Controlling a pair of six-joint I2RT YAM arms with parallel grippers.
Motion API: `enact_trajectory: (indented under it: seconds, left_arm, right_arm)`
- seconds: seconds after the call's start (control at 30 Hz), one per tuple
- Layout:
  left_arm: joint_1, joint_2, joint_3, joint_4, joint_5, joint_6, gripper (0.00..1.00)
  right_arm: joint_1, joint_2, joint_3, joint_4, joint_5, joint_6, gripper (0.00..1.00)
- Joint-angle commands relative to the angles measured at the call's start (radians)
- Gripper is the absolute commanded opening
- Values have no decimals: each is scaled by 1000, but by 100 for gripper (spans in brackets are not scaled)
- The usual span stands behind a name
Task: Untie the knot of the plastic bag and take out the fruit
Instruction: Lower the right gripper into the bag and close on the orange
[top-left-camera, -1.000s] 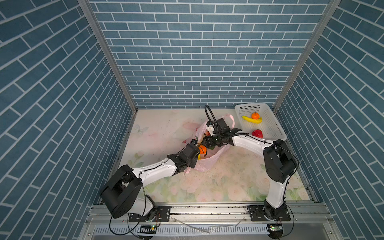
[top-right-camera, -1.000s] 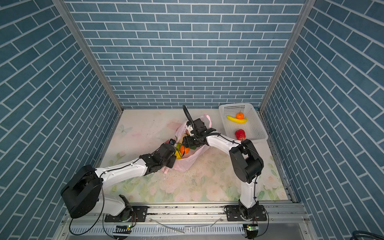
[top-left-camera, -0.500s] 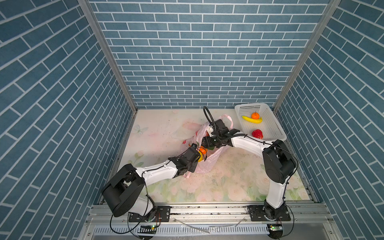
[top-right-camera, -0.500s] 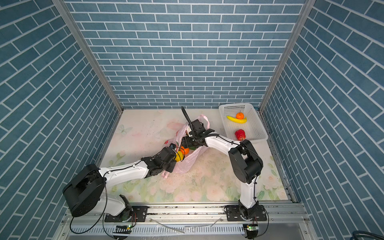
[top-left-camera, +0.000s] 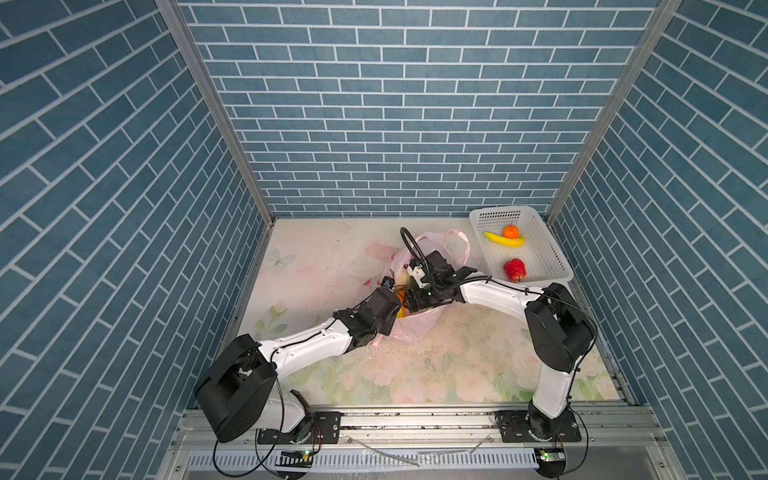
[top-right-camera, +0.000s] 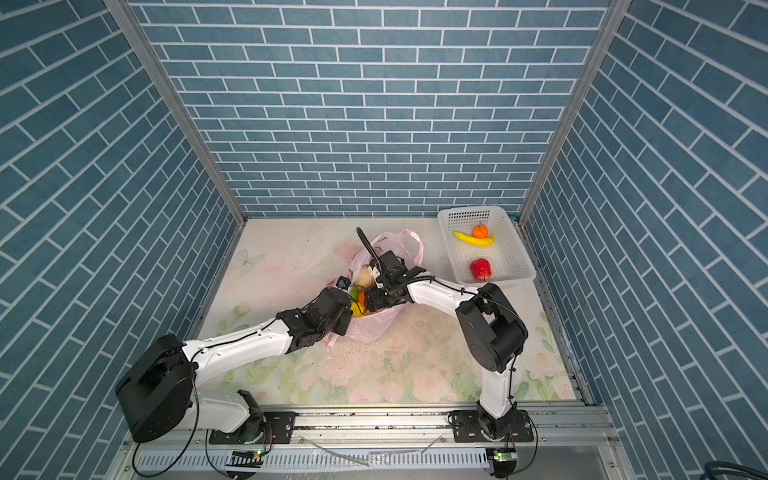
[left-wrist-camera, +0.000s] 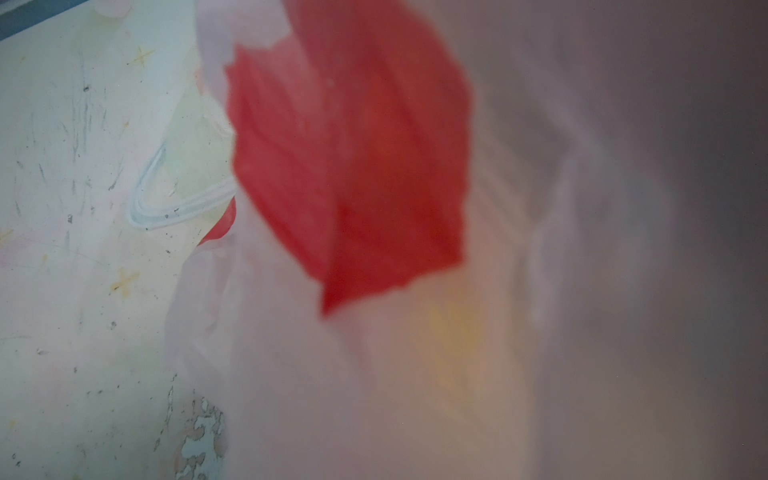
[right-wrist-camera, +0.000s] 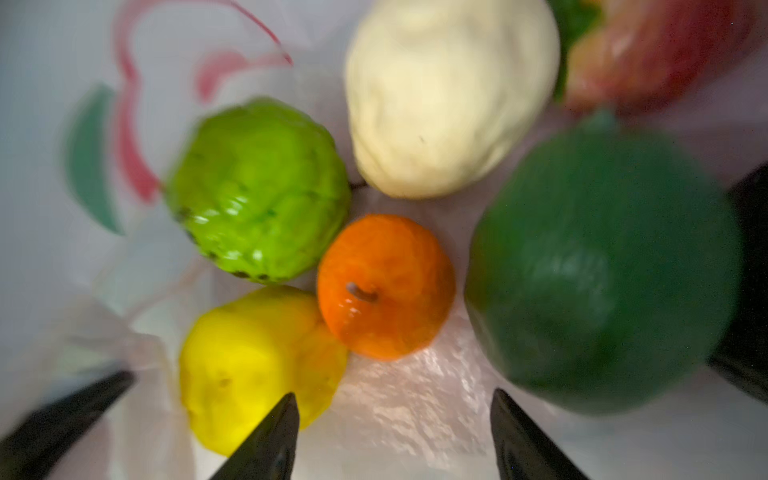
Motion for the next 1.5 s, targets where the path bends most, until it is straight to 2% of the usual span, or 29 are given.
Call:
enact_trajectory:
  seconds: [0.0,0.13,0.47,0.9,1.2,1.27,1.47]
  left_arm:
    - [-1,2,15,-14,-24,10,0]
    - [-1,0,15,-19,-28,11,0]
    - [-4,36,-21,-14,47,1,0]
    - [-3,51,-35,-19,46,2,0]
    - [-4,50,-42,-11,48,-3,0]
    - [-4,48,-42,-11,47,-2,0]
    - [-4,40,-45,-13,43,1,0]
  right_arm:
    - [1,41,-13,-16,50,27,73]
    - [2,71,11,28,63,26,74]
    - [1,109,81,51,55,33,74]
    - [2,136,123,98,18,87,75]
    - [2,236,201,39,35,91,74]
    - [3,240,200,48,41,93,71]
    - [4,214,179,83,60,99,48]
